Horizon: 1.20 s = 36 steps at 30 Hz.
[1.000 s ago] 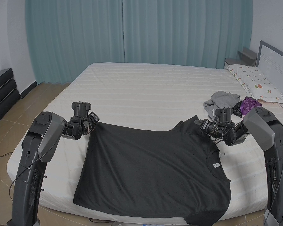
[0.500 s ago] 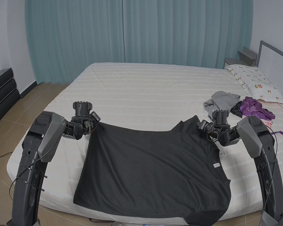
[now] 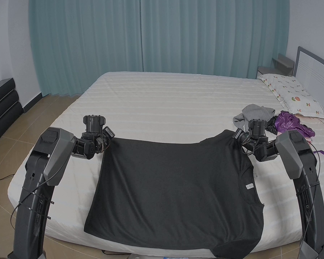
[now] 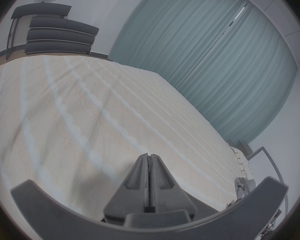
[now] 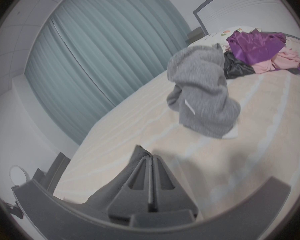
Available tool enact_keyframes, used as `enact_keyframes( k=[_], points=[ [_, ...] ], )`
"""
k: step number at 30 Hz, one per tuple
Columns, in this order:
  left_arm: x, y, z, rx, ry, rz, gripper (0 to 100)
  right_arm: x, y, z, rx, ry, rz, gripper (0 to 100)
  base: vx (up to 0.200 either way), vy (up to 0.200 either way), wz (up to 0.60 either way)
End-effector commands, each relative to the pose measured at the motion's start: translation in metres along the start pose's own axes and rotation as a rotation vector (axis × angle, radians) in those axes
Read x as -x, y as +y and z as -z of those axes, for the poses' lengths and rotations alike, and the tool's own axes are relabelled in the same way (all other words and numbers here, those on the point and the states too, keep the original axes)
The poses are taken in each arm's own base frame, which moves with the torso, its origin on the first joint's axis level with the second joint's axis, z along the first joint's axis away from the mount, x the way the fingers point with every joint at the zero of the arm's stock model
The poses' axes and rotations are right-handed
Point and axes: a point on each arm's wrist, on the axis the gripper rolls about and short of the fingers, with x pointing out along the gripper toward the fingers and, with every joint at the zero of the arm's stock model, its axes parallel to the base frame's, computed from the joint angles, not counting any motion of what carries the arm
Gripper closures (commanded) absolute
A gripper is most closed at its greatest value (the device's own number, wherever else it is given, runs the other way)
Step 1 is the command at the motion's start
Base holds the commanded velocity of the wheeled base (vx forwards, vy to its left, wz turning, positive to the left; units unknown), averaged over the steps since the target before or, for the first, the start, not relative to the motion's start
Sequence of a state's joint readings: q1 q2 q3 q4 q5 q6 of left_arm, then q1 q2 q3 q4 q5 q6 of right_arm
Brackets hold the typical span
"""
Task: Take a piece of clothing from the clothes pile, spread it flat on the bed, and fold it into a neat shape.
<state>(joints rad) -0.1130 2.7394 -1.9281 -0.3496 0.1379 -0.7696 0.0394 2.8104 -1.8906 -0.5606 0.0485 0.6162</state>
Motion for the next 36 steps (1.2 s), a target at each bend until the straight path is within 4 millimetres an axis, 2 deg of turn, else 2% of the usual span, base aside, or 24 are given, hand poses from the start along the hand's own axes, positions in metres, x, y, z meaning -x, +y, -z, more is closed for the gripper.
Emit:
enact_keyframes(
  k=[1, 3, 5, 6, 9, 14, 18, 21, 36],
  points=[
    [0.000, -0.002, -0.005, 0.005, -0.021, 0.002, 100, 0.008, 0.009, -0.030, -0.016, -0.066, -0.024, 100, 0.000, 0.000, 0.00],
    [0.000, -0.003, -0.009, 0.008, -0.034, 0.008, 100, 0.010, 0.013, -0.043, -0.031, -0.105, -0.042, 100, 0.000, 0.000, 0.00],
    [0.000, -0.003, -0.009, 0.008, -0.035, 0.007, 100, 0.010, 0.013, -0.044, -0.031, -0.109, -0.044, 100, 0.000, 0.000, 0.00],
    [0.000, -0.002, -0.012, 0.011, -0.041, 0.007, 100, 0.011, 0.018, -0.053, -0.033, -0.142, -0.059, 100, 0.000, 0.000, 0.00],
    [0.000, -0.002, -0.013, 0.012, -0.047, 0.011, 100, 0.012, 0.025, -0.061, -0.029, -0.168, -0.080, 100, 0.000, 0.000, 0.00],
    [-0.001, -0.003, -0.018, 0.018, -0.062, 0.020, 100, 0.014, 0.029, -0.063, -0.023, -0.175, -0.088, 100, 0.000, 0.000, 0.00],
    [-0.005, -0.001, -0.014, 0.019, -0.061, 0.019, 100, 0.011, 0.030, -0.057, -0.019, -0.177, -0.096, 100, 0.000, 0.000, 0.00],
    [-0.009, 0.004, -0.007, 0.015, -0.050, 0.010, 100, 0.004, 0.022, -0.042, -0.016, -0.149, -0.079, 100, 0.000, 0.000, 0.00],
    [-0.024, 0.019, 0.021, 0.007, -0.017, -0.001, 100, -0.015, -0.008, 0.000, -0.014, -0.087, -0.029, 100, 0.000, 0.000, 0.00]
  ],
)
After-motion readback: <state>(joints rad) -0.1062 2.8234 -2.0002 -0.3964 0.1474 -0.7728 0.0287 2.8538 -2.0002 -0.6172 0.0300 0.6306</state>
